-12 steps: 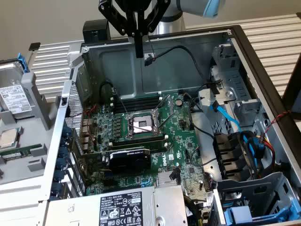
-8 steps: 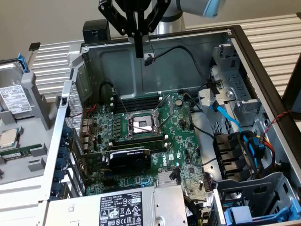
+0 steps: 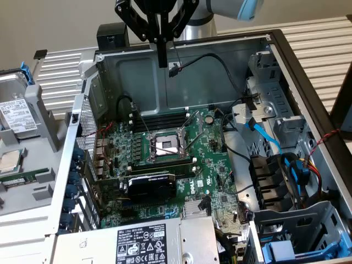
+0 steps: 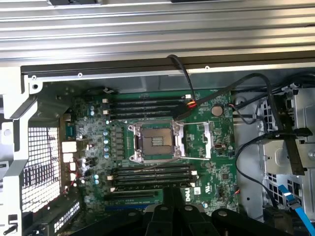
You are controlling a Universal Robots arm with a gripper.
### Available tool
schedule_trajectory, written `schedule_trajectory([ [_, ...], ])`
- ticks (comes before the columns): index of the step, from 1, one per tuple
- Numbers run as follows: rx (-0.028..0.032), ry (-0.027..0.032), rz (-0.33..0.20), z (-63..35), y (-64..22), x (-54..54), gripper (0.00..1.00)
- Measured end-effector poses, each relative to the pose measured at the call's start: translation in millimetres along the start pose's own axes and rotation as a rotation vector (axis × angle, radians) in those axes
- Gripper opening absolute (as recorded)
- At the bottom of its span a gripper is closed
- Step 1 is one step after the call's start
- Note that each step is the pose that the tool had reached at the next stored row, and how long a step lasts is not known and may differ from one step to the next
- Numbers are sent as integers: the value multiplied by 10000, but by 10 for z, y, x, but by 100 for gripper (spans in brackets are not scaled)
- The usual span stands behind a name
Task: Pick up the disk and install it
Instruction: 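Reach for the disk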
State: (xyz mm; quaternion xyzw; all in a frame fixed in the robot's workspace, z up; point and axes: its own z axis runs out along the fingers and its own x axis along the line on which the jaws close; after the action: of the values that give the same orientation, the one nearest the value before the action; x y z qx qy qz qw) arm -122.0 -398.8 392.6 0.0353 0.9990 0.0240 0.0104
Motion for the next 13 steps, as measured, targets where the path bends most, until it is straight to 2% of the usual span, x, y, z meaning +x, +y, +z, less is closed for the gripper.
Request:
schedule_trajectory([
  [4, -1, -6, 0, -2, -4, 62, 11],
  [13, 3, -64, -2, -8, -10, 413, 11],
])
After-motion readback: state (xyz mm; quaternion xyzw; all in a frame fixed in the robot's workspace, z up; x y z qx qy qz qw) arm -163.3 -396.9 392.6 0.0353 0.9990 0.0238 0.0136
